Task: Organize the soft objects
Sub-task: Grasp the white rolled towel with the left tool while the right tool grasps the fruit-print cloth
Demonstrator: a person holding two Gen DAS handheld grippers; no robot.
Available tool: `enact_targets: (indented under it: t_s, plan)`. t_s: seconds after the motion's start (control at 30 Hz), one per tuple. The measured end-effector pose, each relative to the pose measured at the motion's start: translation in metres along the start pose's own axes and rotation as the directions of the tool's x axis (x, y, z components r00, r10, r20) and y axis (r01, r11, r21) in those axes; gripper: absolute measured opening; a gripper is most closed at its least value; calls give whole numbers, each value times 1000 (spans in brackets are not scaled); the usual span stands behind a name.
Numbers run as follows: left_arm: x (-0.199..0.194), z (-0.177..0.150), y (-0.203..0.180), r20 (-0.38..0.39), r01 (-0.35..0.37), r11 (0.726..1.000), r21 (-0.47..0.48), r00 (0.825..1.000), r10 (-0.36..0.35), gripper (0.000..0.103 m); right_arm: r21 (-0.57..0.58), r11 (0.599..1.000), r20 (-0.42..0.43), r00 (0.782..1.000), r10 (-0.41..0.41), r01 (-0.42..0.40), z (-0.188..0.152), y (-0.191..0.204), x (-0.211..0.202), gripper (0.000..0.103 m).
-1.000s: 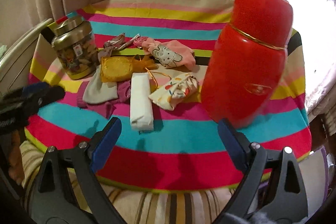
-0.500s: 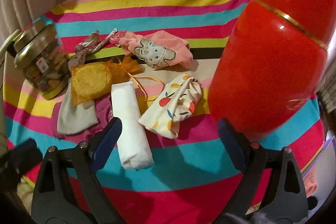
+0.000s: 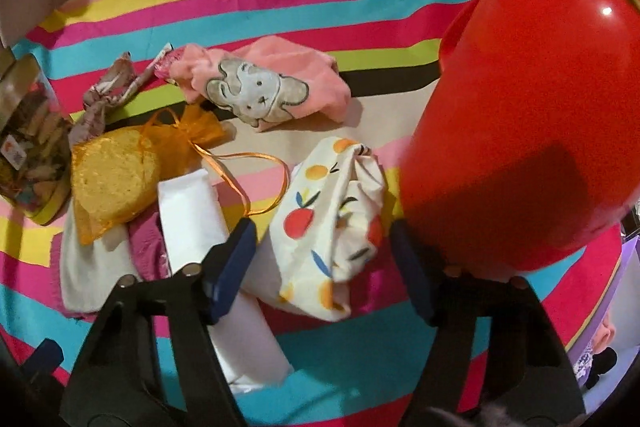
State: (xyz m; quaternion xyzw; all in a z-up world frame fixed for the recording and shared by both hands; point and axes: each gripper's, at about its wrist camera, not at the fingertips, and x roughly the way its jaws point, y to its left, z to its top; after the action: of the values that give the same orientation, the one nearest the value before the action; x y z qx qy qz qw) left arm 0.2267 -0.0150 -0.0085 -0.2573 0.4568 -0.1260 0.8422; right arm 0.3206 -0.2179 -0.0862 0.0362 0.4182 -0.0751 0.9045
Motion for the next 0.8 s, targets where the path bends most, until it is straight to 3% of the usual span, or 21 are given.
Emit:
enact_targets:
  t_s: [0.07,0.17,0.27,0.8]
  plan:
    - [2,0,-1,-6,11,1000,-8,1000,-11,71,3,1000,-14,1000,6,-6,-1,-1,5,59]
    - [9,-1,-4,-21,25,1000,-8,999,-25,70,-4,1000,-33,999,17,-18,-3,-2,9,41]
    - [14,-1,-6,-33,29,1000,-10,999,-29,67,-11,999,-24,999,32,-32,-4,-3,6,34]
    - [46,1,-31,-114,20,1000,-18,993,-22,62,-62,983,41,983,177,-175,-29,-41,-68,31]
